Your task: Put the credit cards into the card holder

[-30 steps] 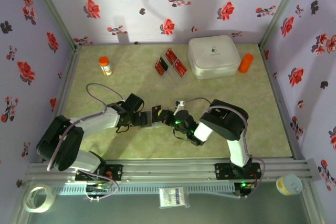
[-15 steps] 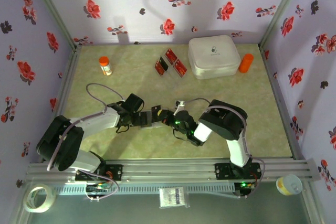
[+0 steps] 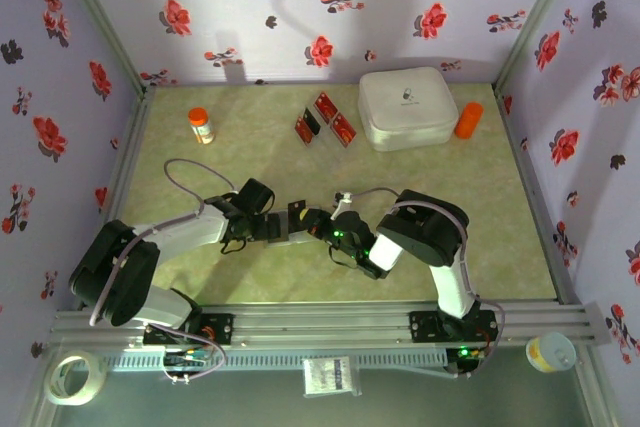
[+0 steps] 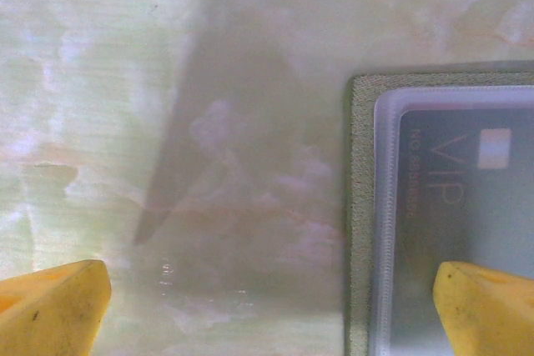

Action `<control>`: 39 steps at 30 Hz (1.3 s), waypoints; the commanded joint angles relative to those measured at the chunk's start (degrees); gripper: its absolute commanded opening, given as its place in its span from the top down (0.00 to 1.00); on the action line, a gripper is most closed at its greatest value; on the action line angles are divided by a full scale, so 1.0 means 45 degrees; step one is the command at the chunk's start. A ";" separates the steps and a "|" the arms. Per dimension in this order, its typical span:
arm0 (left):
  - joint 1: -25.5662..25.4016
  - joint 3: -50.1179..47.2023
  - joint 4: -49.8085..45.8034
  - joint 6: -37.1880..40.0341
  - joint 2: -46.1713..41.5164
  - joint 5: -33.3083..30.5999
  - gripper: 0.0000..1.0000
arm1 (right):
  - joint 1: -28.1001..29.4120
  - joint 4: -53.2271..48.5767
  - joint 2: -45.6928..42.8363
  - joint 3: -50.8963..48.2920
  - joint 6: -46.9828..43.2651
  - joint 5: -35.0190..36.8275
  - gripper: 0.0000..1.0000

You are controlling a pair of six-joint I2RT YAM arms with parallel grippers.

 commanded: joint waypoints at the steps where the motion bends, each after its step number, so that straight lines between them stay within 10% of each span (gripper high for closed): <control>1: -0.0099 -0.0211 -0.0500 -0.0037 -0.0155 -0.0307 0.00 | 0.0165 0.0203 0.0346 -0.0182 0.0198 0.0021 1.00; 39: -0.0100 -0.0146 -0.0560 -0.0038 -0.0199 -0.0296 0.00 | 0.0168 -0.1218 0.0070 -0.0321 0.0057 -0.0617 1.00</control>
